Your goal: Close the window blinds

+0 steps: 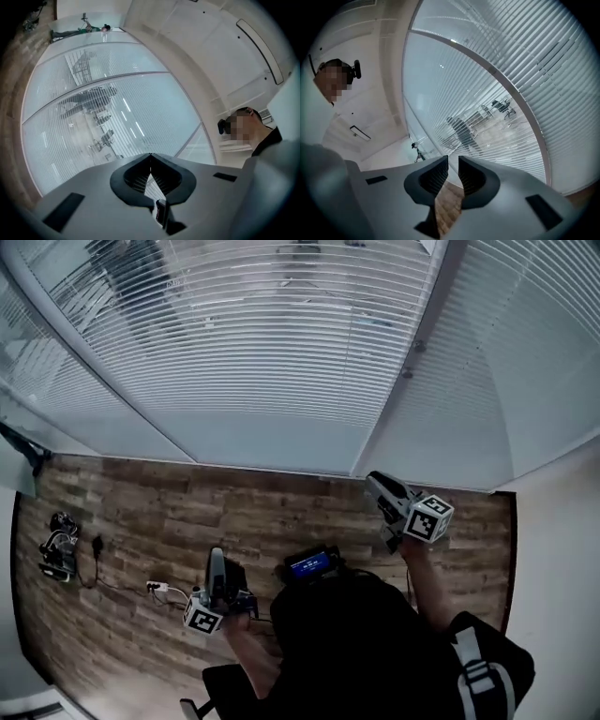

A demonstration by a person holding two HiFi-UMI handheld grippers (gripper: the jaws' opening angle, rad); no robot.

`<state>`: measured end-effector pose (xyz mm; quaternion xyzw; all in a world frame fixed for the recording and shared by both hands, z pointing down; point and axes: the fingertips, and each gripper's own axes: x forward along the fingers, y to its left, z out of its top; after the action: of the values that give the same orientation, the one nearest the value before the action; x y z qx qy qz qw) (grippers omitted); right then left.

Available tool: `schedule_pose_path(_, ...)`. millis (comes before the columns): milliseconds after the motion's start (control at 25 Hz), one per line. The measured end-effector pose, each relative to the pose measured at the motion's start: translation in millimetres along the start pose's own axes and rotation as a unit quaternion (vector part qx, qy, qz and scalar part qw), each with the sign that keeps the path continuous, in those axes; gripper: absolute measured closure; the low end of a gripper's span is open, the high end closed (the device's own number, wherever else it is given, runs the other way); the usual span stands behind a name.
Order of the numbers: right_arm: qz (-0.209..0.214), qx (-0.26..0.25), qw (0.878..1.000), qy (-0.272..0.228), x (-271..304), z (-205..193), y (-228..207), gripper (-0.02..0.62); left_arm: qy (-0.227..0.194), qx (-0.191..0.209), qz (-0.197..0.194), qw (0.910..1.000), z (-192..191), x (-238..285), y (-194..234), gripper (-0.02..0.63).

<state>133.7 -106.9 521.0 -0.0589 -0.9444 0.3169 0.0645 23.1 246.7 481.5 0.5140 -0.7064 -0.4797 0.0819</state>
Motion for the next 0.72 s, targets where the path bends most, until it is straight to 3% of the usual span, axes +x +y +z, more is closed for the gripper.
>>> schedule_pose_path(280, -0.055, -0.023, 0.997, -0.041, 50, 14, 49, 0.543, 0.019, -0.002, -0.045, 0.9988, 101, 29, 38, 0.6)
schedule_pose_path(720, -0.184, -0.101, 0.975, -0.069, 23, 24, 55, 0.543, 0.055, -0.046, -0.099, 0.9925, 112, 64, 68, 0.595)
